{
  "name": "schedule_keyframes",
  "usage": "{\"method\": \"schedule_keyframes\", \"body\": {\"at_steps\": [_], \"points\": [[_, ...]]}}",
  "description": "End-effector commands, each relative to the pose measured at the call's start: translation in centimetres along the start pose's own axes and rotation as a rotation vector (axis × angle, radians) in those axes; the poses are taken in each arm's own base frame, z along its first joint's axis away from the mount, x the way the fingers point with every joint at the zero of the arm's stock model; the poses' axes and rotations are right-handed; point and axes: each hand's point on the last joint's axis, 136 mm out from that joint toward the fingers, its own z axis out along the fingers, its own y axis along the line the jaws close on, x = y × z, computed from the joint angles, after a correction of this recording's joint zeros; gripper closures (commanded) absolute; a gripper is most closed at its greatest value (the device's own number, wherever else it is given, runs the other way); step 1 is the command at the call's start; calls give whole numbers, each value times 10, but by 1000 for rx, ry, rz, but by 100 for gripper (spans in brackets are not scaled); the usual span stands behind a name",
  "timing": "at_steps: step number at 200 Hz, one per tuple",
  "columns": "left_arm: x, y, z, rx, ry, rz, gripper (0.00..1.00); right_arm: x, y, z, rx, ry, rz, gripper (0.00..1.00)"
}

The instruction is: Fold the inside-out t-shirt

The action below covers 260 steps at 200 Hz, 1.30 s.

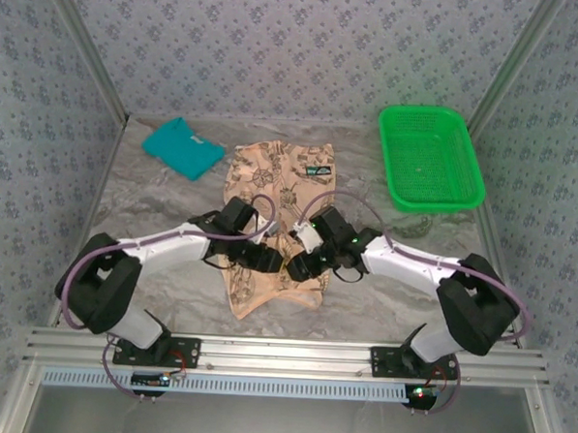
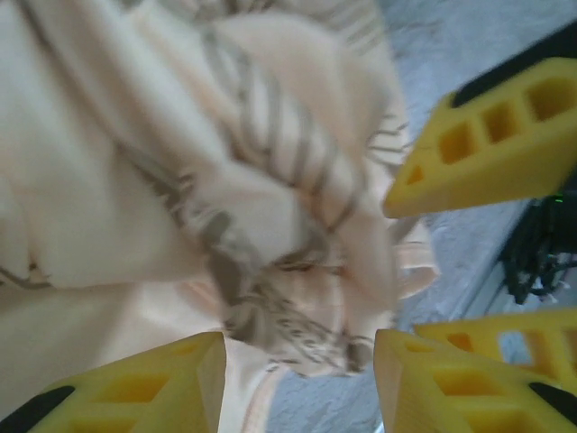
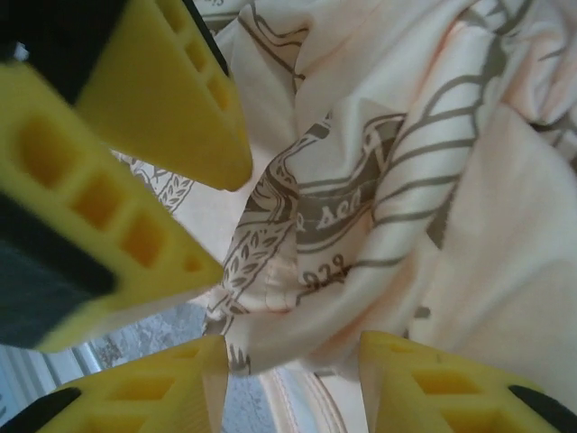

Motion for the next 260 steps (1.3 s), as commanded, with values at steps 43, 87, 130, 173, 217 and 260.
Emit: {"method": "schedule_keyframes", "body": {"at_steps": [43, 87, 130, 173, 217, 260], "points": [[-30, 11, 16, -16, -96, 27, 66, -6, -23, 11, 78, -41, 107, 100], [-45, -42, -25, 180, -324, 274, 98, 6, 23, -9, -211, -106, -15, 100], [-40, -66, -40, 303, -386, 353, 100, 25, -42, -7, 102, -61, 75, 83], [-31, -98, -52, 423, -422, 494, 100, 11, -38, -17, 85, -101, 42, 67], [-25, -87, -40, 371, -374, 490, 100, -3, -15, -60, 104, -284, -236, 58], [-21, -82, -32, 375, -342, 478, 100, -1, 13, -64, 94, -378, -644, 56]]}}
